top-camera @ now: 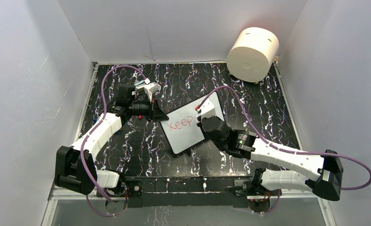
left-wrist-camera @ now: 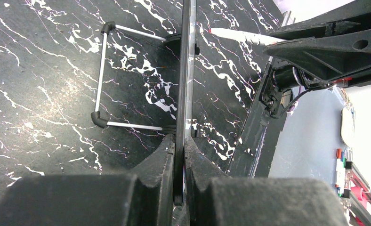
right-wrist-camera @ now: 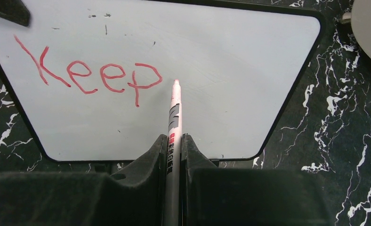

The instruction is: Write a sentence on the whiteboard

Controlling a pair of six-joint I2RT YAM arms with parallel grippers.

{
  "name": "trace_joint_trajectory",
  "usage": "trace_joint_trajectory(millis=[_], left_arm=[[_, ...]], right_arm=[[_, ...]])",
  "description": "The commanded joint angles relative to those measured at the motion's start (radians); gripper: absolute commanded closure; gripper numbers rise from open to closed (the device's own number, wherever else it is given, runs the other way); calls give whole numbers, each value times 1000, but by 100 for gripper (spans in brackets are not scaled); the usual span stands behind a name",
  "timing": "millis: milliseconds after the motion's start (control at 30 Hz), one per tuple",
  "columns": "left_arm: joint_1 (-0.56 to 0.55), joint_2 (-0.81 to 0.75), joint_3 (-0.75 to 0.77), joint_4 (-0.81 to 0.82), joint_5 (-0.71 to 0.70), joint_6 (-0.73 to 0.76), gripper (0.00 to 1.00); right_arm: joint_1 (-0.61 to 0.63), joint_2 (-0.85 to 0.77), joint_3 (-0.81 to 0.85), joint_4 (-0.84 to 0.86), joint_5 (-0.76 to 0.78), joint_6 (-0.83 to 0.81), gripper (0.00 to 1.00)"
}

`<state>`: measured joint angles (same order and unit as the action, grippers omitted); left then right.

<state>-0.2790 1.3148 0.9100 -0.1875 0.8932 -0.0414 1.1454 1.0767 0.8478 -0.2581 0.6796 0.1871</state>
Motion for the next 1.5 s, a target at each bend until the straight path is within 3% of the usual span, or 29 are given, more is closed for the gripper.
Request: trace_joint_trajectory(millis=[0, 367, 600, 1000, 1467], left_arm=[[-12, 36, -11, -84, -113, 37, 100], [-11, 35, -12, -84, -107, 37, 100], [-12, 27, -14, -82, -106, 37, 100], [-11, 31, -12, -79, -105, 37, 100], [-11, 29, -15, -79, -109, 37, 100]], right_arm=[[-1, -1, 19, 53, -67, -27, 100], [168, 78, 41, 42, 31, 38, 100], [169, 65, 41, 22, 143, 49, 100], [125, 70, 59, 64, -53, 38, 100], [256, 176, 85, 85, 45, 94, 100]])
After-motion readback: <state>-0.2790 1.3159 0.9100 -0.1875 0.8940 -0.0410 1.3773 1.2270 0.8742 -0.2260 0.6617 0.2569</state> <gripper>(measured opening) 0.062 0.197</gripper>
